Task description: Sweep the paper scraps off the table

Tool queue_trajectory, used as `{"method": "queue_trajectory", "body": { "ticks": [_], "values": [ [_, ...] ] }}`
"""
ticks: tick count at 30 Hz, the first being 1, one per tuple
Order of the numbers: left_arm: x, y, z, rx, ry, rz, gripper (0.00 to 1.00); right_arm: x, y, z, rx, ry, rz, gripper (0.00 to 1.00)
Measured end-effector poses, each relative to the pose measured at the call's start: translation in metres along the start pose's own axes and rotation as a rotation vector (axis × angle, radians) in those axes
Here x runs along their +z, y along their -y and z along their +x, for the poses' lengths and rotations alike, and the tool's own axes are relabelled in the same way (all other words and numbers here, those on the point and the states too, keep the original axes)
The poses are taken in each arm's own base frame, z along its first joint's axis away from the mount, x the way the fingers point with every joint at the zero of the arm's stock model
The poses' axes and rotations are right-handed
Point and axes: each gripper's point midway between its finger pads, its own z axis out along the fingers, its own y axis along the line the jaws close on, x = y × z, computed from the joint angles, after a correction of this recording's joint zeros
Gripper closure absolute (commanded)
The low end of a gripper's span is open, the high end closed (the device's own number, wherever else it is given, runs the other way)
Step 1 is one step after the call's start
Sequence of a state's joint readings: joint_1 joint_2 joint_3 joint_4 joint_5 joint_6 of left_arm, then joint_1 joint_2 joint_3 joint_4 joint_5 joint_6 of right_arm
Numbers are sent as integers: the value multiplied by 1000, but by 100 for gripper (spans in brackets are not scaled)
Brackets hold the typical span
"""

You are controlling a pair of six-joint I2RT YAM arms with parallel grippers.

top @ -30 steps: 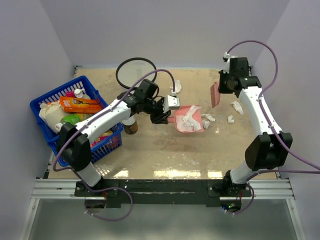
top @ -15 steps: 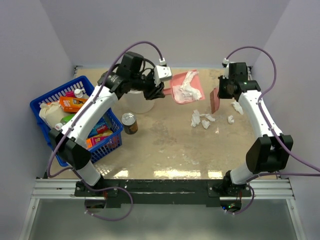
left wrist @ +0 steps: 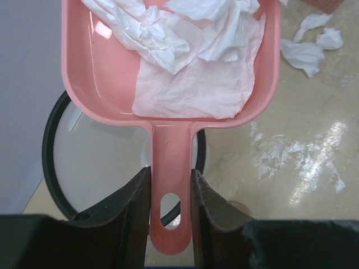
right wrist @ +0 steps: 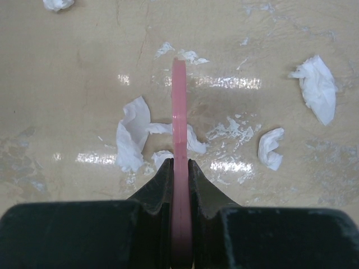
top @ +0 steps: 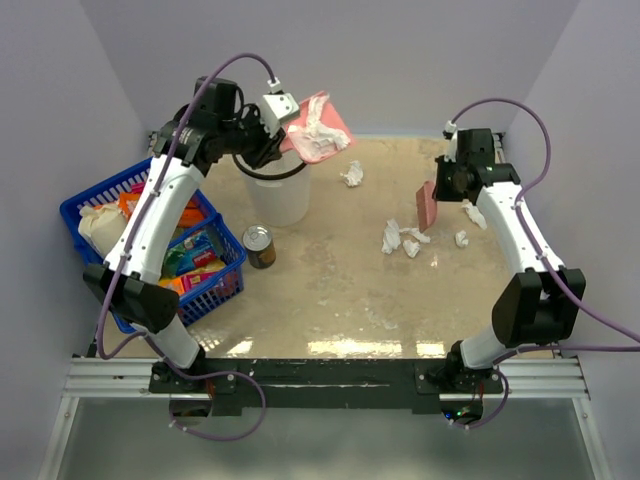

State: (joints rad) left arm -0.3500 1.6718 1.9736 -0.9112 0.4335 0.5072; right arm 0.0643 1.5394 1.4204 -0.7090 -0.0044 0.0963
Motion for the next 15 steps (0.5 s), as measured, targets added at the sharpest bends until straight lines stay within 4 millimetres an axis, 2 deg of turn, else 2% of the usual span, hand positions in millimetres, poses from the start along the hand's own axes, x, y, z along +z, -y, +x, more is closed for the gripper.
{"method": "queue_trajectory", "body": {
  "ticks": [9,15],
  "values": [
    [-26,-57,42,-23,-149,-218,100,5,-2,14,10,-35,-17,100],
    [-60,-99,63,80,-265,-361,100,3,-2,15,18,-33,-28,100]
  ]
}}
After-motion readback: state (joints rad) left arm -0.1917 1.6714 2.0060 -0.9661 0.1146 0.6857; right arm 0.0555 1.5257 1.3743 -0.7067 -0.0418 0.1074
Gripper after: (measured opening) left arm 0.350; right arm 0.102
